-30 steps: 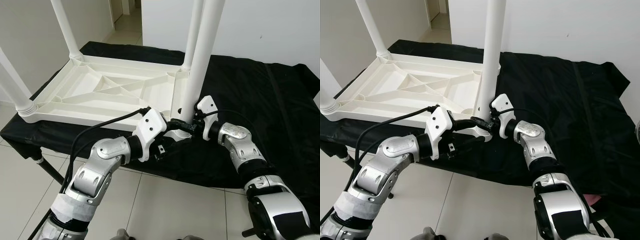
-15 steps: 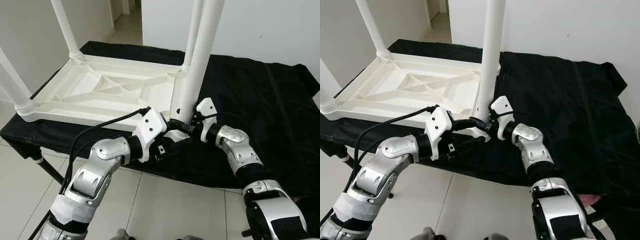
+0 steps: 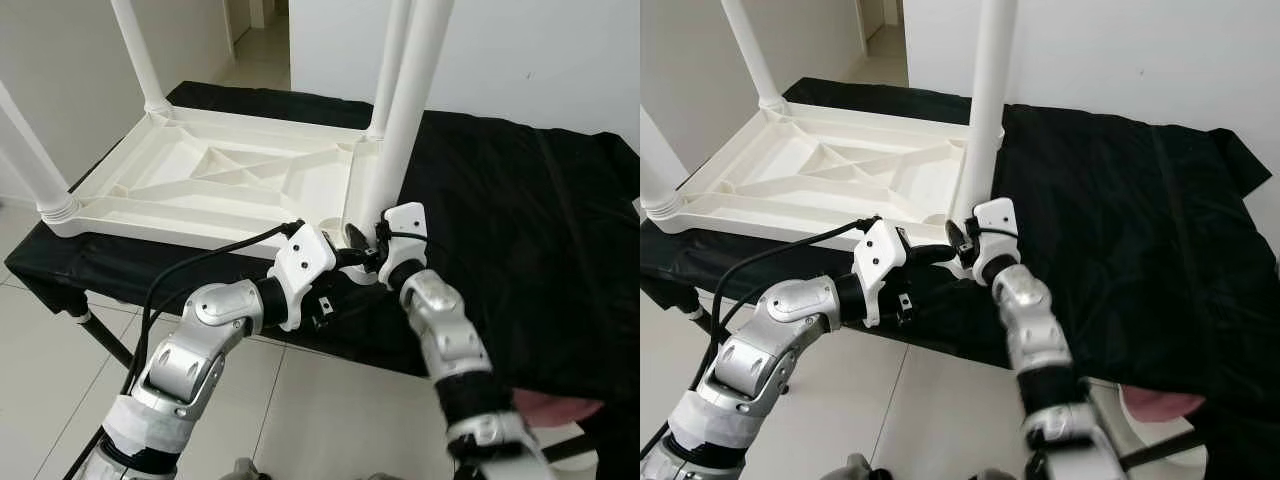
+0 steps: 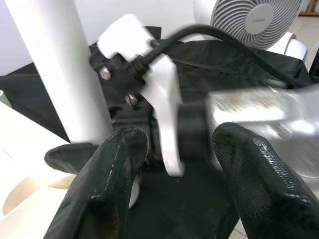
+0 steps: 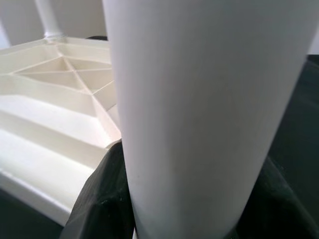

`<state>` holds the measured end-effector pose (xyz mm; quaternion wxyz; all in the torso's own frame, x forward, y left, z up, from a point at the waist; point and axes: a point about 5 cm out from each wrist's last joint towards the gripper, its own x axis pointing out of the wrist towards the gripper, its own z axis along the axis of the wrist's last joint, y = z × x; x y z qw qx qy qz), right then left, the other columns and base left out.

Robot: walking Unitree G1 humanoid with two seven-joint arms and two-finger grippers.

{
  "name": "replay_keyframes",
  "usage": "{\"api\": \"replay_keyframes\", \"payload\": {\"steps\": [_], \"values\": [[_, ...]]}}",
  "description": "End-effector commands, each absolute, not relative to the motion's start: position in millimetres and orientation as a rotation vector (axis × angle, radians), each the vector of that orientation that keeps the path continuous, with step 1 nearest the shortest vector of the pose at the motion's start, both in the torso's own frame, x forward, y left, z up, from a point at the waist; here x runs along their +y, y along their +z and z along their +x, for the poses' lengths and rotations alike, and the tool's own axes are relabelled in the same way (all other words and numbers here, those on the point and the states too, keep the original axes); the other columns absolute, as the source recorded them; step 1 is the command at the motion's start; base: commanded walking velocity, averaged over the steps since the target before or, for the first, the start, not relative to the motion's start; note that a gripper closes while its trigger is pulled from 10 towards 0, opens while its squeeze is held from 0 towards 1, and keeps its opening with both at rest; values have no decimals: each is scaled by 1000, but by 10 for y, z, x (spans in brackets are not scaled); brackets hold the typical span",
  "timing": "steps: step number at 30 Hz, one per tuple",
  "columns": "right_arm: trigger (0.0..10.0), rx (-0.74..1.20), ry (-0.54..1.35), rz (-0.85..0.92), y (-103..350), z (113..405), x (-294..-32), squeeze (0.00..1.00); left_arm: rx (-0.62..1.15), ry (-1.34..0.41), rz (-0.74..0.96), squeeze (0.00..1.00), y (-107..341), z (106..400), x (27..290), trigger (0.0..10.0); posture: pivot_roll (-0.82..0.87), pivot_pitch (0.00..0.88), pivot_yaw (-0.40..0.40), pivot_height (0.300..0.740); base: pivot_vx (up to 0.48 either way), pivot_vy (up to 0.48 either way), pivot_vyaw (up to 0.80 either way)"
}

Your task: Building children table

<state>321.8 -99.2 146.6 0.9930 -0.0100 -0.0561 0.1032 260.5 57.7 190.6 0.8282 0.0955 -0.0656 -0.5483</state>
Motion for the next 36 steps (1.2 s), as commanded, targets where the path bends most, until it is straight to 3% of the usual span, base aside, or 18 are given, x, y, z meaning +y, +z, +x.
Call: {"api": "replay_keyframes", "payload": {"steps": [1,12,13,18,19,20,21,25,27,36], "values": [[10000,-96,107,4,1432,3189,-1083,0,-128,-1129,204,0,1894,2627,585,10000,-97,48,25,740,0,0,0],[10000,-101,-15,-24,1486,3092,-1239,0,-129,-1118,192,0,1883,2643,579,10000,-105,48,25,740,0,0,0],[10000,-112,-1,-21,1506,3095,-1246,1000,-131,-1117,190,0,1887,2647,573,10000,-109,47,23,740,0,0,0],[10000,-125,136,-9,1549,3106,-1293,1000,-136,-1111,187,0,1894,2649,576,10000,-108,41,19,740,0,0,0],[10000,-127,206,-19,1554,3117,-1321,863,-136,-1109,186,0,1893,2649,581,10000,-107,39,17,740,0,0,0],[10000,-127,206,-19,1554,3117,-1321,863,-136,-1109,186,0,1893,2649,581,10000,-107,39,17,740,0,0,0],[10000,-127,285,-61,1549,3122,-1358,0,-137,-1109,187,0,1893,2647,585,10000,-109,36,17,740,0,0,0],[10000,-125,330,-91,1542,3124,-1381,0,-137,-1109,187,0,1891,2648,585,10000,-108,33,16,740,0,0,0],[10000,-98,501,-148,1520,3171,-1432,0,-139,-1110,189,0,1899,2655,587,10000,-107,23,23,740,0,0,0],[10000,-74,734,-194,1544,3346,-1413,0,-143,-1114,197,0,1915,2664,589,10000,-102,11,30,740,0,0,0]]}}
